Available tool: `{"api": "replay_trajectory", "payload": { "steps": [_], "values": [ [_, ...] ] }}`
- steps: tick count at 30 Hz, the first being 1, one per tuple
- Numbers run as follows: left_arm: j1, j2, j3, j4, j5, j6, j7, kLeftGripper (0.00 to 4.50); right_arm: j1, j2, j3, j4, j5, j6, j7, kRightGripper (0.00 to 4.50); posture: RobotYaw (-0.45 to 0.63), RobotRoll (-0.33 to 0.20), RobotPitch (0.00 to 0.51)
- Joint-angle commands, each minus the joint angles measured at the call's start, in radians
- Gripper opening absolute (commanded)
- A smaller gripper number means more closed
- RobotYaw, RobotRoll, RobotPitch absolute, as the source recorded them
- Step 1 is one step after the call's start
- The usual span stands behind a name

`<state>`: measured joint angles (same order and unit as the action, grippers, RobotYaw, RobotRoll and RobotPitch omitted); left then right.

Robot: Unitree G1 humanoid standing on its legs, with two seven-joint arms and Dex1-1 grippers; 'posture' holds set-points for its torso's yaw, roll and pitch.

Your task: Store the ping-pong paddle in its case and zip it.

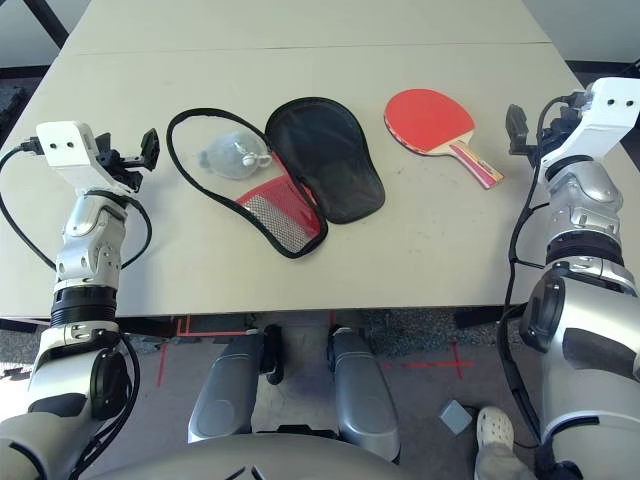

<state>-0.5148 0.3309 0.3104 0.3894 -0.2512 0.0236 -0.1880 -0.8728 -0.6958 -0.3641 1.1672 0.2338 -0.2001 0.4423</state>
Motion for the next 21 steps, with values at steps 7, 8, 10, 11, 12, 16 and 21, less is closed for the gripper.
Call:
{"api": "replay_trajectory", "payload": {
  "steps": [7, 8, 10, 11, 12, 16, 21],
  "values": [
    [0.03, 0.042, 0.01, -0.077, 0.023, -0.023, 0.017, 4.5, -0.031, 0.003, 0.004, 0.03, -0.021, 0.007, -0.006, 4.47, 0.07, 0.0, 0.247],
    [0.022, 0.055, 0.005, -0.103, 0.021, -0.011, 0.006, 4.5, -0.031, 0.004, 0.004, 0.03, -0.021, 0.007, -0.004, 4.47, 0.08, 0.0, 0.249],
    [-0.003, 0.083, 0.003, -0.165, 0.0, 0.032, -0.013, 4.5, -0.027, 0.008, 0.004, 0.03, -0.021, 0.006, -0.003, 4.47, 0.08, 0.0, 0.249],
    [-0.014, 0.097, 0.003, -0.192, -0.011, 0.056, -0.023, 4.5, -0.025, 0.011, 0.003, 0.03, -0.022, 0.005, -0.003, 4.47, 0.08, 0.0, 0.25],
    [-0.028, 0.115, 0.0, -0.221, -0.022, 0.083, -0.039, 4.5, -0.022, 0.014, 0.003, 0.029, -0.021, 0.004, -0.004, 4.47, 0.08, 0.0, 0.25],
    [-0.09, 0.164, -0.021, -0.321, -0.076, 0.204, -0.103, 4.5, -0.012, 0.023, 0.001, 0.025, -0.019, 0.001, -0.004, 4.47, 0.08, 0.0, 0.249],
    [-0.149, 0.192, -0.112, -0.458, -0.167, 0.388, -0.24, 4.5, -0.002, 0.029, -0.003, 0.025, -0.016, 0.002, -0.004, 4.47, 0.06, 0.0, 0.251]
  ]
}}
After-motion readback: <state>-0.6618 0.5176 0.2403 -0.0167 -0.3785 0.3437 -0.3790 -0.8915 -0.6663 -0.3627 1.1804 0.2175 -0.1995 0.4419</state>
